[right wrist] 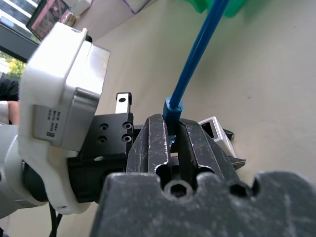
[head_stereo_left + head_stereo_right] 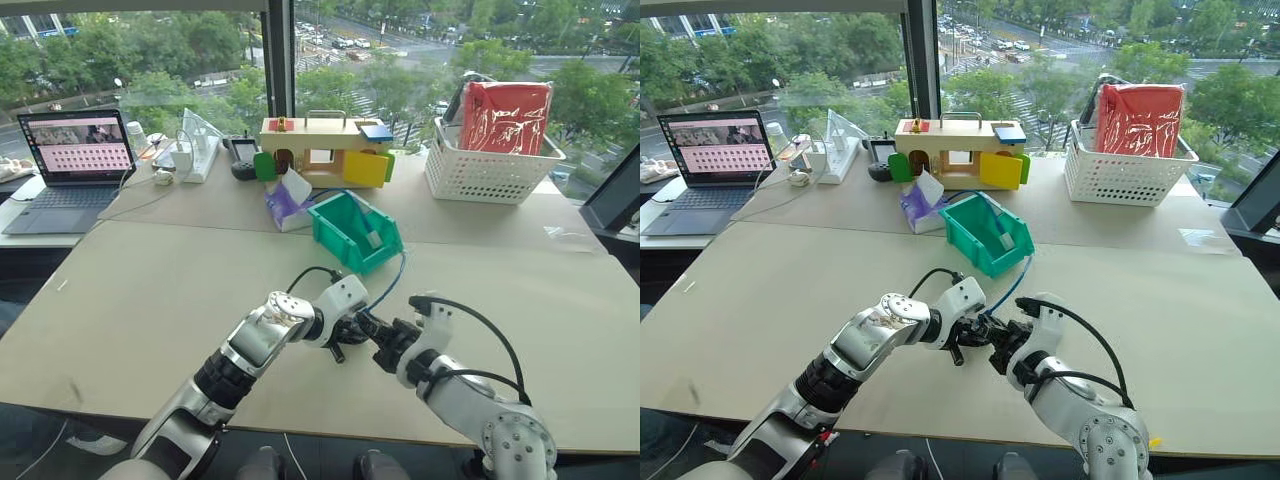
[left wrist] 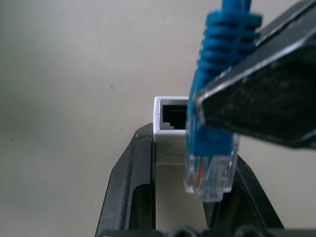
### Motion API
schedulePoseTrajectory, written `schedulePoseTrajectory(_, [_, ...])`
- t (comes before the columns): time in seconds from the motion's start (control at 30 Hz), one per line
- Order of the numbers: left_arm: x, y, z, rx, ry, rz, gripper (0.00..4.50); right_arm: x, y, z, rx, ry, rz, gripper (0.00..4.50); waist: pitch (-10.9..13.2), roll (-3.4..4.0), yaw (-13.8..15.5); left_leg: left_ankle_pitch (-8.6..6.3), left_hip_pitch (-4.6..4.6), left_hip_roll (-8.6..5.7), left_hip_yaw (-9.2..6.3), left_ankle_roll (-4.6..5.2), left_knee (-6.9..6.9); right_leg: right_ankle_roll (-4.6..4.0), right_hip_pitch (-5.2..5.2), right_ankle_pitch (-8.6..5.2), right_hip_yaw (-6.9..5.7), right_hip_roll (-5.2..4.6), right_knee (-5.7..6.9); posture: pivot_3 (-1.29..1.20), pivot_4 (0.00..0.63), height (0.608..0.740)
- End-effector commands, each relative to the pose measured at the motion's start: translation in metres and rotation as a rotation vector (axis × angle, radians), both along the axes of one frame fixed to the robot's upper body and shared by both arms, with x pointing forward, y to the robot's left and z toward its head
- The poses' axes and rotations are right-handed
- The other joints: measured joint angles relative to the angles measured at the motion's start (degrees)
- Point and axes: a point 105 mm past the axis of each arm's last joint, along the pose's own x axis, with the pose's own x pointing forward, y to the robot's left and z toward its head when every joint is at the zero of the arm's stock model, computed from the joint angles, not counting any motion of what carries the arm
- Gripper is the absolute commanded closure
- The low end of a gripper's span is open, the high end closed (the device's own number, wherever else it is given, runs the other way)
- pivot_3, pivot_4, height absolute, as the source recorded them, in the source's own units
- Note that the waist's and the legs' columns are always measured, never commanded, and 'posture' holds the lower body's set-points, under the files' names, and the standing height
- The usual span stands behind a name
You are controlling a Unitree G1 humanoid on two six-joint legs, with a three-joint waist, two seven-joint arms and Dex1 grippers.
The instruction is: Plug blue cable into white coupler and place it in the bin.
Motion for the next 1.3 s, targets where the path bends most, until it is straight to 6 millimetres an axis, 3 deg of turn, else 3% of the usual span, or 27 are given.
schedulePoseTrajectory(0.03, [-0.006, -0.001, -0.009, 0.016, 0.034, 0.001, 3.85, 0.007, -0.005, 0.009, -0.030, -0.065, -0.018, 4.50, 0.0, 0.00, 0.0, 0.00, 0.00, 0.00, 0.01, 0.00, 0.00, 0.00, -0.01, 0.00, 0.01, 0.00, -0.01, 0.00, 0.150, 0.730])
schedulePoseTrajectory(0.3, [-0.005, 0.001, -0.008, 0.006, 0.027, 0.021, 3.85, 0.015, -0.016, 0.020, -0.016, -0.137, -0.085, 4.50, 0.0, 0.00, -0.1, 0.00, -0.01, 0.00, 0.00, 0.00, 0.00, 0.01, -0.01, 0.00, 0.01, 0.00, -0.01, 0.00, 0.150, 0.730])
schedulePoseTrajectory(0.8, [-0.006, 0.000, -0.010, -0.002, 0.044, 0.020, 3.85, 0.006, -0.009, 0.008, -0.063, -0.101, -0.023, 4.50, 0.0, 0.00, -0.2, 0.00, 0.00, 0.01, 0.00, 0.00, 0.00, 0.00, -0.01, -0.01, 0.01, -0.01, -0.01, 0.00, 0.150, 0.730])
schedulePoseTrajectory(1.3, [-0.005, 0.000, -0.010, -0.013, 0.049, 0.041, 3.85, 0.000, -0.003, -0.008, -0.264, -0.073, 0.057, 4.50, 0.0, -0.01, -0.2, 0.00, 0.00, 0.00, -0.01, 0.00, 0.00, 0.02, 0.00, -0.03, 0.01, -0.02, -0.04, 0.00, 0.150, 0.730])
